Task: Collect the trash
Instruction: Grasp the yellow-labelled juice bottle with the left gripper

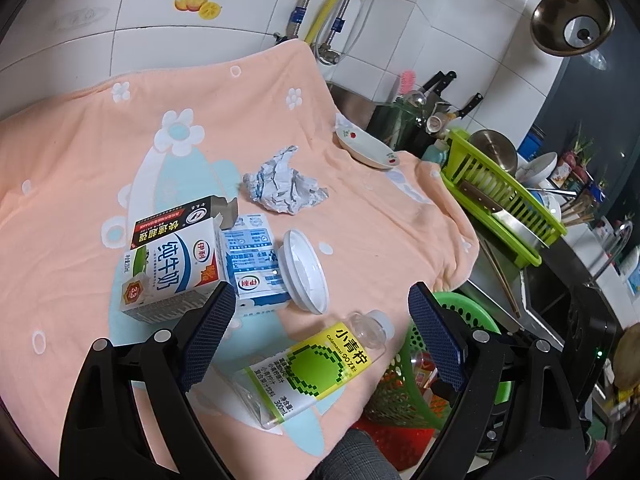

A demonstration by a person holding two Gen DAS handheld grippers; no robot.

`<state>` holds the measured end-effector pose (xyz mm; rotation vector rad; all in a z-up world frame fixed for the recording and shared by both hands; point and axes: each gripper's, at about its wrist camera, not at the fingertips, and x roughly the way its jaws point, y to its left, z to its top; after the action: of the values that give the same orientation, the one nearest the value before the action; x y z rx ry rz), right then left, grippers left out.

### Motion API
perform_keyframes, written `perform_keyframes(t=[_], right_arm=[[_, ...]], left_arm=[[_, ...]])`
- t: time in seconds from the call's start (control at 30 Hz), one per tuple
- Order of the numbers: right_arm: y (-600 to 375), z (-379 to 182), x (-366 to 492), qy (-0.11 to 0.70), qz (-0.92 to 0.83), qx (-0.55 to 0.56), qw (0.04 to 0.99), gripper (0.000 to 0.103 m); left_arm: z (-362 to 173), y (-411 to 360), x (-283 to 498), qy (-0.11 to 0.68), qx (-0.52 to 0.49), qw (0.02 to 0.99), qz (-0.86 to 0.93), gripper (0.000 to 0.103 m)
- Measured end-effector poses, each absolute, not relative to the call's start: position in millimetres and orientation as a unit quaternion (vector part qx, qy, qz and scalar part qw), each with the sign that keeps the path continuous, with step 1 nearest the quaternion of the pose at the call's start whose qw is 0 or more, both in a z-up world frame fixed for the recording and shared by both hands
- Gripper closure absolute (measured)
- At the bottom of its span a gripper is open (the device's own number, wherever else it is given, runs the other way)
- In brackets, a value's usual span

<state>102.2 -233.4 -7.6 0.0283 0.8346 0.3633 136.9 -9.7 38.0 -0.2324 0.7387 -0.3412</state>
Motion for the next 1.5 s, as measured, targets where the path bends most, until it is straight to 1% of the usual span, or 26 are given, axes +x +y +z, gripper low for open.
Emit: perform_keyframes(t=[0.53, 0.67, 0.87, 1.1, 1.5], right_arm=[[-228.4, -19.1, 116.8, 0.420, 0.187, 0.027, 0.887, 0.011], [-222.4, -22.6, 119.0, 0.424, 0.193, 0.021, 0.885, 0.011], [-224.5, -24.2, 122.3, 0.427, 0.192, 0.022, 0.883, 0.011], [-230.6, -25.4, 122.6, 0.428, 0.188, 0.026, 0.883, 0.011], [-236.5, -27.8, 125.6, 0.432, 0.184, 0.024, 0.883, 0.011]], left_arm=[[32.7, 12.9, 150.9, 0.364, -0.129, 0.911, -0.145, 0.016], [29.5, 11.6, 148.8, 0.369, -0.119, 0.908, -0.158, 0.016], [19.9, -1.8, 139.6, 0.377, -0.062, 0.899, -0.213, 0.016], [0.8, -27.3, 130.1, 0.388, 0.044, 0.881, -0.268, 0.016], [-29.9, -67.9, 139.8, 0.407, 0.167, 0.842, -0.314, 0.016]])
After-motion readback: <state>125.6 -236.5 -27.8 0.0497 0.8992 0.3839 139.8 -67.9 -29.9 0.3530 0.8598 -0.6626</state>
